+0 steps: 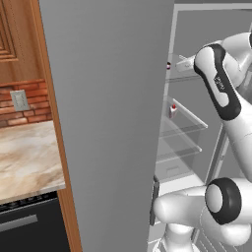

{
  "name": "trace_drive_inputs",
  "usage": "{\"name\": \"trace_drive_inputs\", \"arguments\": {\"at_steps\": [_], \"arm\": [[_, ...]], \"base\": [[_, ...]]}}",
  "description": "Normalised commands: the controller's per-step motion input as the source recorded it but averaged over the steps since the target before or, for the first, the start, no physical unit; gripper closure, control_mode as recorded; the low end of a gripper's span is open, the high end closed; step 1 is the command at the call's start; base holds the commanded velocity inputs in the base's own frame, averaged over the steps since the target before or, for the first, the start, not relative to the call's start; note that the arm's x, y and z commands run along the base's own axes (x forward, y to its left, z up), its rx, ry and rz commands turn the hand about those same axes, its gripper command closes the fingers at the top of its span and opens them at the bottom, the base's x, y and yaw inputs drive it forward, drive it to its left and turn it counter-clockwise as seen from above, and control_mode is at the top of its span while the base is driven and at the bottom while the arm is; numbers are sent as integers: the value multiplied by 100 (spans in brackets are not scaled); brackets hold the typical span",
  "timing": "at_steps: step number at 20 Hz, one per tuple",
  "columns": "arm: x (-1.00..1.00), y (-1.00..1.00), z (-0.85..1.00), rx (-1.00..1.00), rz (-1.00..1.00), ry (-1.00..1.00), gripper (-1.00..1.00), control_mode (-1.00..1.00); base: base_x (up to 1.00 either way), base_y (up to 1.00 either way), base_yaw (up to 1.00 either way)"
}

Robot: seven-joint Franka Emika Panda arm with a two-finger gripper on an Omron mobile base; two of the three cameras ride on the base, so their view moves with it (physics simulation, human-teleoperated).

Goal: Take the cakes from the fridge and place them on the empty tray on the dining counter.

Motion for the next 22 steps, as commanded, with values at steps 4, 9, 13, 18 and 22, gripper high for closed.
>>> {"name": "trace_drive_inputs", "arguments": {"at_steps": [4, 9, 13, 18, 22], "arm": [[30, 0, -1, 0, 1, 1, -100, -100], [35, 0, -6, -1, 0, 3, -100, -100], [37, 0, -10, -2, 0, 6, -100, -100], [27, -5, -3, 0, 4, 7, -100, -100], [24, -8, 0, 0, 8, 7, -100, -100]], "base": [[0, 0, 0], [0, 0, 0], [0, 0, 0], [0, 0, 0], [0, 0, 0]]}}
